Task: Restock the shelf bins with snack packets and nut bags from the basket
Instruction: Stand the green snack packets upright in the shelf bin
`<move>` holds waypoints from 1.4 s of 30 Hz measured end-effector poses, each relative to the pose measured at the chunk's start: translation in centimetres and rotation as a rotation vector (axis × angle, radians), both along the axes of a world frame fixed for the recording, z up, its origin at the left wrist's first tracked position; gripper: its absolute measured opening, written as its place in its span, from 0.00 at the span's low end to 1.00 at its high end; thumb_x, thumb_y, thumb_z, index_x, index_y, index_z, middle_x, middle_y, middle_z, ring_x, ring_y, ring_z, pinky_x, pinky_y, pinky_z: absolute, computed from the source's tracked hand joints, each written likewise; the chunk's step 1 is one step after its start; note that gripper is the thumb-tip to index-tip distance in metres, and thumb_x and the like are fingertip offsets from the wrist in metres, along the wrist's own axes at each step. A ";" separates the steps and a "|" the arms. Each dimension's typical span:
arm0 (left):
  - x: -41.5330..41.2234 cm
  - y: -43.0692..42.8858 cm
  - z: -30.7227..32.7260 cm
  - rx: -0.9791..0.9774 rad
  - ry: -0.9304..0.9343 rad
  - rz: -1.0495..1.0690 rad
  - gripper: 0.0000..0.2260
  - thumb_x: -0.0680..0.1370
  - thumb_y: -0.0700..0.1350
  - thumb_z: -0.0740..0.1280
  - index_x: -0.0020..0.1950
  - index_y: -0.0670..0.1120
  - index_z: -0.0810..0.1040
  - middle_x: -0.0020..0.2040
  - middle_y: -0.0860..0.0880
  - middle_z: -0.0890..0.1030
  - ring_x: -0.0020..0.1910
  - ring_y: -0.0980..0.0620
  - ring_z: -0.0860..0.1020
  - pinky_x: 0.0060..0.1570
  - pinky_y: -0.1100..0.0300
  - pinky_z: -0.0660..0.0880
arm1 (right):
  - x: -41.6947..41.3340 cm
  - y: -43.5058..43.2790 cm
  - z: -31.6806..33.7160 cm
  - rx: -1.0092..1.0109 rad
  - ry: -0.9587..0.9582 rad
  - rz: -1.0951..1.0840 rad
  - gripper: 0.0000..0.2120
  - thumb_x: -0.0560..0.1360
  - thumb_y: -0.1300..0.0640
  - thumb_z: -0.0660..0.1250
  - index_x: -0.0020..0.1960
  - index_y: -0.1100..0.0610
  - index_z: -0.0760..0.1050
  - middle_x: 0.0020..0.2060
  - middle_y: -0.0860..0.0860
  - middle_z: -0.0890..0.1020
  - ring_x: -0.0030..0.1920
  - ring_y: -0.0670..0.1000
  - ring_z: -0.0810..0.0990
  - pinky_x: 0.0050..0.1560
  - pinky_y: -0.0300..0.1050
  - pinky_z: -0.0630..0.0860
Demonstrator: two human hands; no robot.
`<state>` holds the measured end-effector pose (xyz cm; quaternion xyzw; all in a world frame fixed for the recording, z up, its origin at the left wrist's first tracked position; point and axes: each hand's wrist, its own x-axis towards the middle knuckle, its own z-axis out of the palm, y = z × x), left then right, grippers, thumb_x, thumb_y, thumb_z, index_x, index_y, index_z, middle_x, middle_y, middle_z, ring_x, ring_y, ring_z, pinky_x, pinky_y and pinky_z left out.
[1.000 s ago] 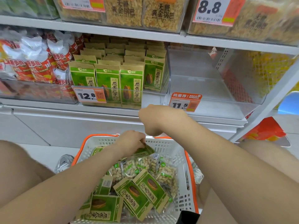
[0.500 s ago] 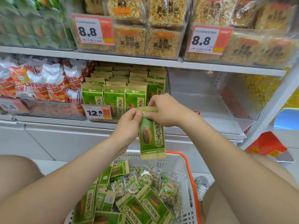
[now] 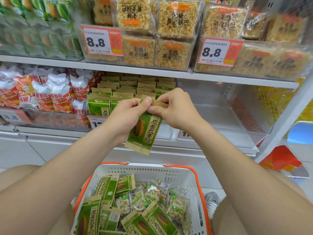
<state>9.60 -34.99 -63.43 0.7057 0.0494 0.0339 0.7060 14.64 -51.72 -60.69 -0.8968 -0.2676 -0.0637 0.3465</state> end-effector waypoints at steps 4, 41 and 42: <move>0.9 0.1 0.5 0.122 -0.066 0.061 0.14 0.84 0.53 0.67 0.51 0.44 0.84 0.44 0.45 0.88 0.43 0.48 0.86 0.44 0.50 0.82 | 0.7 -0.5 0.7 0.072 0.103 0.020 0.13 0.77 0.49 0.76 0.36 0.53 0.85 0.27 0.49 0.81 0.29 0.46 0.76 0.34 0.43 0.73; -0.3 -0.2 -1.8 0.759 -0.708 0.397 0.18 0.84 0.59 0.55 0.51 0.48 0.76 0.32 0.52 0.79 0.25 0.55 0.77 0.23 0.52 0.67 | 0.0 1.4 -2.0 0.762 0.936 -0.365 0.09 0.84 0.61 0.63 0.62 0.64 0.75 0.41 0.59 0.88 0.38 0.55 0.88 0.34 0.51 0.84; -0.4 -0.2 -1.9 0.775 -0.728 0.405 0.18 0.84 0.59 0.54 0.51 0.47 0.76 0.31 0.52 0.78 0.25 0.55 0.76 0.23 0.53 0.66 | 0.0 1.5 -2.2 0.771 0.956 -0.362 0.09 0.84 0.61 0.63 0.63 0.64 0.76 0.40 0.58 0.88 0.37 0.55 0.88 0.33 0.51 0.84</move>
